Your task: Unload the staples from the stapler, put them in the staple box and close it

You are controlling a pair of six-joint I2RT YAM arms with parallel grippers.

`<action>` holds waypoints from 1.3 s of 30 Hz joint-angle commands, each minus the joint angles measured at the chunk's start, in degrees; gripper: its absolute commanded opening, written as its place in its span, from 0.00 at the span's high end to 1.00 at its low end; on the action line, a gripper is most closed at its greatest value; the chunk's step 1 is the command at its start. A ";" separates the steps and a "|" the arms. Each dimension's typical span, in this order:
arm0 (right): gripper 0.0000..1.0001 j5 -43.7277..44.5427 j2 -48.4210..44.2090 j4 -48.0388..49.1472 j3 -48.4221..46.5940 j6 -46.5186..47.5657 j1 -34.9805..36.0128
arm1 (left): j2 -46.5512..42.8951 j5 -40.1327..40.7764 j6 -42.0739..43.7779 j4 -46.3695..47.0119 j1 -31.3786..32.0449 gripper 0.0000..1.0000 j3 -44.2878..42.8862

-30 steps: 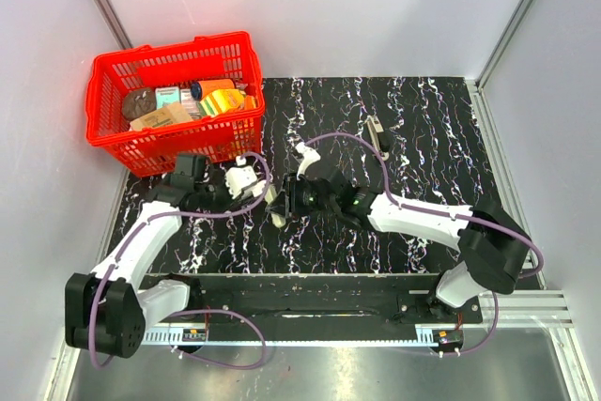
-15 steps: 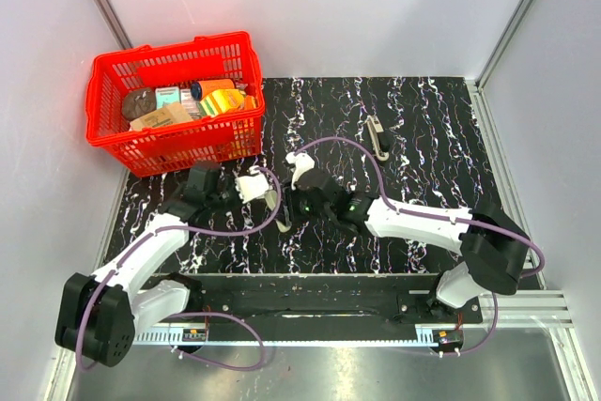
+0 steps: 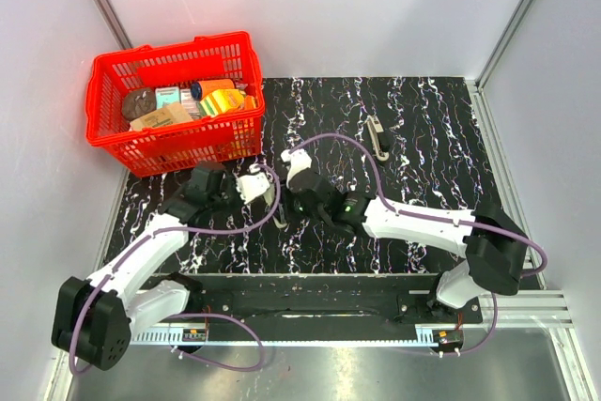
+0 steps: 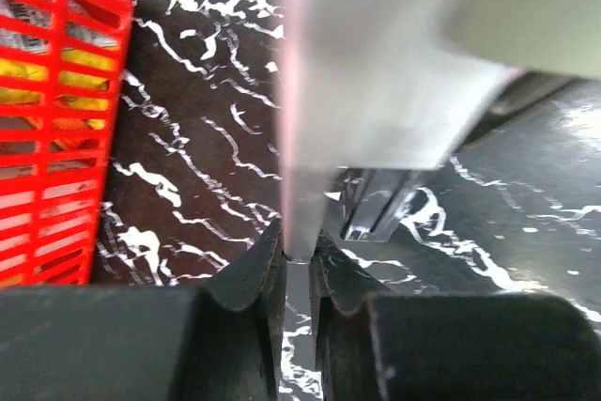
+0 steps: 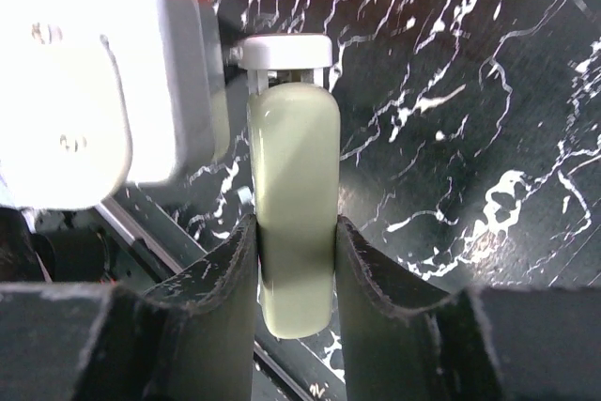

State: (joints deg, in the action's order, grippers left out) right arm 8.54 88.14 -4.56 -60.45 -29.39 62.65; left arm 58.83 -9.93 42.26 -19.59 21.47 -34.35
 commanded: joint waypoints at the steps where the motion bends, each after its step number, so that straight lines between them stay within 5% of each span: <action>1: 1.00 10.27 0.45 -3.35 -6.08 -3.47 -0.07 | -3.10 -9.90 -8.41 -7.11 -0.03 0.92 -5.55; 10: 1.00 14.23 7.65 -16.34 -18.90 -8.14 -0.25 | -5.21 -26.09 -16.93 -16.53 -2.66 0.50 -14.50; 19: 1.00 14.15 12.75 -26.81 -23.92 -8.32 -0.34 | -1.79 -37.96 -23.27 -21.01 -26.03 0.04 -27.08; 26: 1.00 11.59 28.39 -39.73 -38.06 -9.81 -0.25 | -2.31 -35.25 -24.76 -21.98 -28.07 0.01 -27.18; 39: 1.00 7.20 40.44 -41.58 -50.03 -9.72 -0.07 | -2.67 -33.48 -24.33 -21.89 -28.15 0.01 -24.45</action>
State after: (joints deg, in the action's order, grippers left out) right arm 17.61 126.56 -45.15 -105.58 -38.20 62.48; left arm 56.01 -42.89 18.00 -42.24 -6.39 -59.37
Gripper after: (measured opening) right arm 0.386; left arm 0.988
